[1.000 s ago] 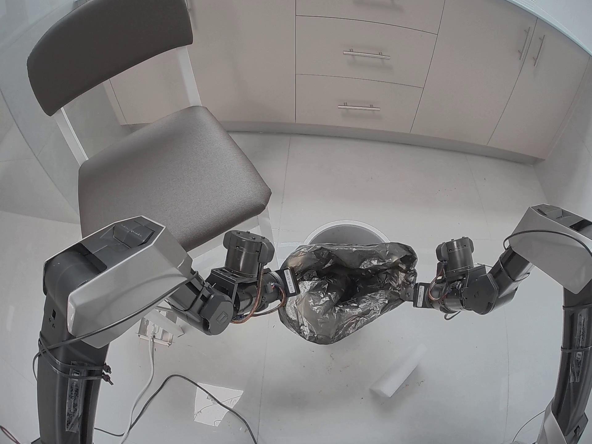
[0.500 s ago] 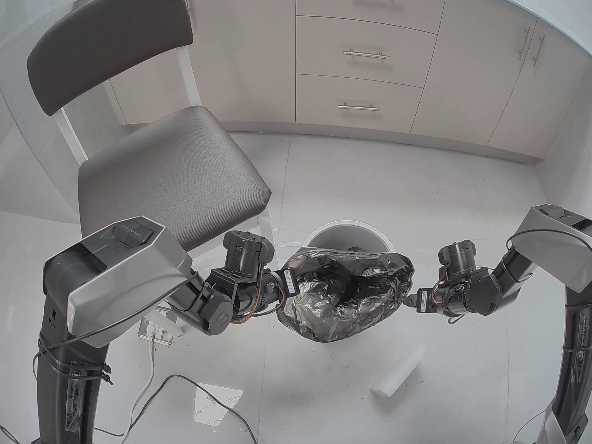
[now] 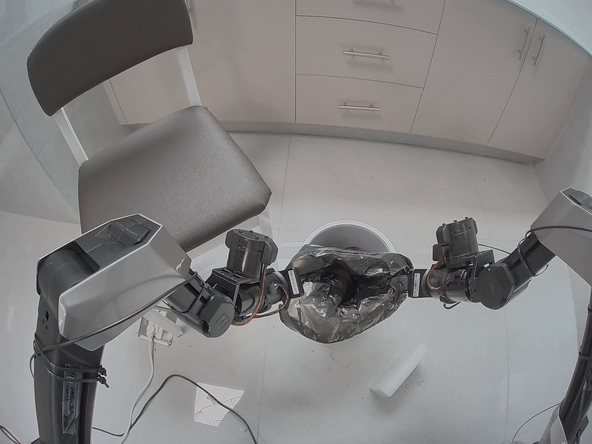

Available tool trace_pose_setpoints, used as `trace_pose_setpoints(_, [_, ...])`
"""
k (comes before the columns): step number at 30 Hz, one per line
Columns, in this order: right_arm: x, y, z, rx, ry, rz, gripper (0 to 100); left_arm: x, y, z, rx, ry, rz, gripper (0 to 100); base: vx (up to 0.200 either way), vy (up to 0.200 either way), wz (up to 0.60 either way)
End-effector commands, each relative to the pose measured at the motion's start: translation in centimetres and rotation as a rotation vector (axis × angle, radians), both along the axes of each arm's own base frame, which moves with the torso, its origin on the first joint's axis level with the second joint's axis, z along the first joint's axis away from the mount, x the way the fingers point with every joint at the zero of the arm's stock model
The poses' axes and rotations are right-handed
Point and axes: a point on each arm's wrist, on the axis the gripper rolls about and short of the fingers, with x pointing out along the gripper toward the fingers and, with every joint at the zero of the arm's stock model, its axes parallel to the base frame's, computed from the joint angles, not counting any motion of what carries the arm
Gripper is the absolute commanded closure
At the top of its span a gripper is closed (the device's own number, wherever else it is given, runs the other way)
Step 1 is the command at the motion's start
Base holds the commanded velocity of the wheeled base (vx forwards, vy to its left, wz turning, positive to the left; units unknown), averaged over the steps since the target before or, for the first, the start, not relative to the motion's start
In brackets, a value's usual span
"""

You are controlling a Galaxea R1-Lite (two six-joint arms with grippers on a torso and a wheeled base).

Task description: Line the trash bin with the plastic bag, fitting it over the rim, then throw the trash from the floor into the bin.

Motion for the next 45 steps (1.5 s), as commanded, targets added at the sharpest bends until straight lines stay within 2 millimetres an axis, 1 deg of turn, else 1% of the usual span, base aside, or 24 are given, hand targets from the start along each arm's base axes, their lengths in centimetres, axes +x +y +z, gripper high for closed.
trace_pose_setpoints(1, [-1.7, 3.4, 2.7, -0.069, -0.090, 0.113, 0, -0.2, -0.3, 0.2, -0.001, -0.004, -0.007, 100, 0.000, 0.000, 0.00])
trace_pose_setpoints(2, [-1.5, 3.8, 2.8, -0.107, -0.104, 0.133, 0, -0.2, -0.3, 0.2, 0.000, -0.004, -0.008, 100, 0.000, 0.000, 0.00])
trace_pose_setpoints(4, [-0.8, 4.3, 2.3, -0.171, -0.115, 0.147, 0, -0.2, -0.3, 0.1, 0.000, -0.002, -0.007, 100, 0.000, 0.000, 0.00])
trace_pose_setpoints(6, [0.1, 4.8, 2.1, -0.201, -0.131, 0.149, 0, -0.1, -0.3, 0.0, 0.001, 0.000, -0.007, 100, 0.000, 0.000, 0.00])
trace_pose_setpoints(9, [1.1, 5.3, 1.6, -0.218, -0.123, 0.159, 0, -0.1, -0.3, -0.5, 0.018, -0.003, 0.011, 100, 0.000, 0.000, 0.00])
trace_pose_setpoints(15, [2.4, 5.9, 1.6, -0.222, -0.110, 0.159, 0, -0.2, -0.7, -0.5, 0.046, -0.026, 0.037, 100, 0.000, 0.000, 0.00])
trace_pose_setpoints(21, [2.0, 6.6, 1.6, -0.219, -0.110, 0.176, 0, -0.4, -1.0, -0.2, 0.042, -0.031, 0.029, 100, 0.000, 0.000, 0.00])
trace_pose_setpoints(37, [1.9, 6.7, 1.3, -0.220, -0.103, 0.181, 0, -0.5, -1.2, -0.3, 0.052, -0.034, 0.017, 100, 0.000, 0.000, 0.00])
trace_pose_setpoints(45, [2.0, 6.8, 0.7, -0.225, -0.092, 0.180, 0, -0.5, -1.2, -0.4, 0.054, -0.032, 0.017, 100, 0.200, 0.000, 0.00])
